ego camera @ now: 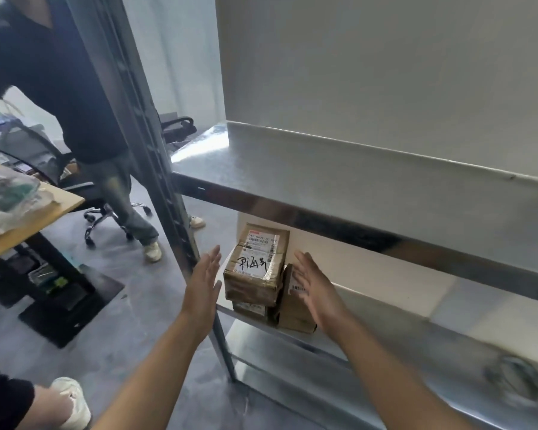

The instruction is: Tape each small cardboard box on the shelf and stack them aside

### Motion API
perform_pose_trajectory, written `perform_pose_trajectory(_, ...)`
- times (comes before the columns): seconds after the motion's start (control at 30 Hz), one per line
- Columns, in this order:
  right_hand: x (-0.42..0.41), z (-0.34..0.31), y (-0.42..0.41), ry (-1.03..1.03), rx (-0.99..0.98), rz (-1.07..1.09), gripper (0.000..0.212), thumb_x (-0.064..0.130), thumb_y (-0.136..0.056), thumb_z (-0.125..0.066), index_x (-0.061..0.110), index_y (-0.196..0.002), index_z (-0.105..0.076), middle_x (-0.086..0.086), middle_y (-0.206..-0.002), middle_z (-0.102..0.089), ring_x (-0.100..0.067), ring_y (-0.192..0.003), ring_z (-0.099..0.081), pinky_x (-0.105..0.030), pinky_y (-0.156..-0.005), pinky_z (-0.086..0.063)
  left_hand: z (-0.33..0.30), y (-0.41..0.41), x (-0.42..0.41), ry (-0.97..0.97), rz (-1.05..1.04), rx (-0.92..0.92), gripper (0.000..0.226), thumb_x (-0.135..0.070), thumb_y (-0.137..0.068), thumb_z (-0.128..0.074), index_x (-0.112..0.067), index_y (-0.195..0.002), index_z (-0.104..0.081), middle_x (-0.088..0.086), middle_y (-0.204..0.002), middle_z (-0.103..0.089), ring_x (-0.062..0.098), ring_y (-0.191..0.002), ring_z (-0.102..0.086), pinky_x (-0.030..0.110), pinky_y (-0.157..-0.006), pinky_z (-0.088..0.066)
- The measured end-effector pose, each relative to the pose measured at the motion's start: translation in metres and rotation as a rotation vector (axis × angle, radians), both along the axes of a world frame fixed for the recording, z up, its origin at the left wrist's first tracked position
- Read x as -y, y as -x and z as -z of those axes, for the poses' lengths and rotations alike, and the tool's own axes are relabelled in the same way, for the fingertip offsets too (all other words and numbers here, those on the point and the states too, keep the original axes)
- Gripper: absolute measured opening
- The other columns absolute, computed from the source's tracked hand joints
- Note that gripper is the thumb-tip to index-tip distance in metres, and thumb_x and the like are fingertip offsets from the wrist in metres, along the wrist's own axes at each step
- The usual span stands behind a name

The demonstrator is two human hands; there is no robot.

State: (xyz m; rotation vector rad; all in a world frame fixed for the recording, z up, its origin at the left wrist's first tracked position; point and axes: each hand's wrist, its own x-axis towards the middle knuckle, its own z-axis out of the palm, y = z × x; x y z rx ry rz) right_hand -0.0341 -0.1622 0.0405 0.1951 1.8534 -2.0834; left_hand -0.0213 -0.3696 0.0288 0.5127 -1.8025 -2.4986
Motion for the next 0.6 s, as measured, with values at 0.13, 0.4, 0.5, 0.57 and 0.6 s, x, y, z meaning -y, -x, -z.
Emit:
perform_pose_trajectory(0.13, 0.017, -0.001, 0.01, -0.045, 0.046, -0.032, 0.068, 0.071, -0.095, -0.029, 0.034, -0.152, -0.036, 0.006, -0.162, -0.031, -0.019, -0.15, -0.024, -0.038, -0.119, -0.015, 0.012, 0.018, 0.006, -0.005, 0.011, 0.034, 0.05, -0.046, -0.106, -0.03, -0.026, -0.151, -0.04, -0.001, -0.158, -0.039, 0.015, -0.149, -0.029, 0.043, -0.125, -0.018)
perform_pose_trajectory(0.4, 0.03, 0.0, 0.014, -0.082, 0.059, -0.037, 0.04, 0.06, -0.103, -0.025, 0.045, -0.105, -0.062, 0.025, -0.106, -0.065, -0.001, -0.107, -0.058, -0.03, -0.109, -0.036, 0.027, 0.025, 0.007, 0.082, 0.258, 0.088, 0.061, -0.058, -0.105, -0.018, -0.026, -0.137, -0.058, 0.0, -0.126, -0.071, 0.022, -0.127, -0.058, 0.045, -0.119, -0.03)
perform_pose_trajectory(0.5, 0.017, -0.002, 0.004, -0.077, 0.017, -0.016, 0.049, 0.062, -0.102, -0.028, 0.038, -0.124, -0.065, 0.018, -0.119, -0.07, 0.007, -0.103, -0.061, -0.018, -0.089, -0.042, 0.023, 0.016, -0.004, 0.028, 0.242, 0.053, 0.057, -0.052, -0.107, -0.019, -0.02, -0.139, -0.055, -0.001, -0.123, -0.072, 0.019, -0.125, -0.059, 0.039, -0.108, -0.041)
perform_pose_trajectory(0.57, 0.0, -0.002, -0.006, -0.107, 0.003, 0.002, 0.048, 0.067, -0.099, -0.029, 0.044, -0.123, -0.065, 0.021, -0.121, -0.069, 0.004, -0.11, -0.059, -0.022, -0.094, -0.04, 0.024, 0.009, -0.016, -0.01, 0.249, 0.043, 0.056, -0.052, -0.106, -0.022, -0.02, -0.14, -0.053, 0.001, -0.127, -0.071, 0.02, -0.126, -0.058, 0.037, -0.098, -0.045)
perform_pose_trajectory(0.6, -0.011, -0.002, -0.013, -0.12, -0.008, 0.008, 0.045, 0.067, -0.099, -0.029, 0.049, -0.119, -0.064, 0.025, -0.118, -0.069, 0.005, -0.111, -0.059, -0.023, -0.097, -0.041, 0.024, 0.005, -0.025, -0.029, 0.255, 0.047, 0.054, -0.052, -0.106, -0.023, -0.021, -0.139, -0.053, 0.002, -0.128, -0.07, 0.021, -0.126, -0.059, 0.036, -0.094, -0.047)
